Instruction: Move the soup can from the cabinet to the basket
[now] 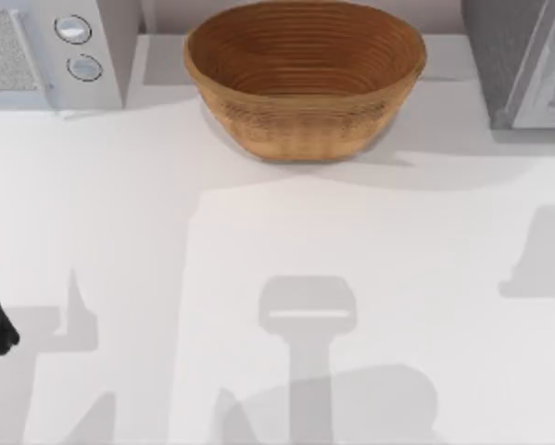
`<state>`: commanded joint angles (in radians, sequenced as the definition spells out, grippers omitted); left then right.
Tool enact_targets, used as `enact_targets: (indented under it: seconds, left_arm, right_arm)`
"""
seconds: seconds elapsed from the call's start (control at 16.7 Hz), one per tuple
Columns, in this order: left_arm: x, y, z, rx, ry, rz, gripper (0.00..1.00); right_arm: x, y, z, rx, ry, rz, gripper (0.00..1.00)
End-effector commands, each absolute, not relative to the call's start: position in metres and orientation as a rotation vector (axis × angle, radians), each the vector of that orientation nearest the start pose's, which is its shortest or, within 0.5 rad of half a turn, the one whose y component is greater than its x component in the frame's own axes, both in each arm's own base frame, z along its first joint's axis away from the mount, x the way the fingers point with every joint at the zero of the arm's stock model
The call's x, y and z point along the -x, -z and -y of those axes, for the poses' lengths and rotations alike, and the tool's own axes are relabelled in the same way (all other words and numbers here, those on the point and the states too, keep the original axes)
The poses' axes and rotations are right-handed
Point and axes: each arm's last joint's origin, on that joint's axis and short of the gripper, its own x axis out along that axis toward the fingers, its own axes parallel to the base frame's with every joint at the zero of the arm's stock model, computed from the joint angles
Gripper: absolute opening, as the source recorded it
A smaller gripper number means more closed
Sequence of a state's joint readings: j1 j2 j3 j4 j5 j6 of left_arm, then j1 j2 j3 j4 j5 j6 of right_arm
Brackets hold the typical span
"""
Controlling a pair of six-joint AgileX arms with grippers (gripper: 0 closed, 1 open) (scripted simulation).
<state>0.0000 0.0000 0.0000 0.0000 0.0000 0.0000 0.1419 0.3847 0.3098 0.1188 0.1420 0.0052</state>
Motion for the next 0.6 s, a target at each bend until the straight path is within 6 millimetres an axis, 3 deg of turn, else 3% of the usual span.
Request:
enact_targets:
  seconds: [0.12,0.3,0.42,0.6]
  left_arm:
    - [-0.106,-0.16,0.001,0.0,0.0,0.0,1.0]
    - [-0.106,-0.16,0.001,0.0,0.0,0.0,1.0]
    - [-0.106,-0.16,0.001,0.0,0.0,0.0,1.0]
    - [-0.106,-0.16,0.001,0.0,0.0,0.0,1.0]
  right_arm:
    - [-0.151,-0.276,-0.024,-0.006,0.0,0.042,0.0]
    - [-0.204,-0.311,-0.054,-0.003,0.002,0.023,0.0]
    - [-0.247,-0.322,-0.084,0.001,0.002,0.006,0.0]
    - [-0.309,-0.319,-0.14,0.007,0.002,-0.01,0.0]
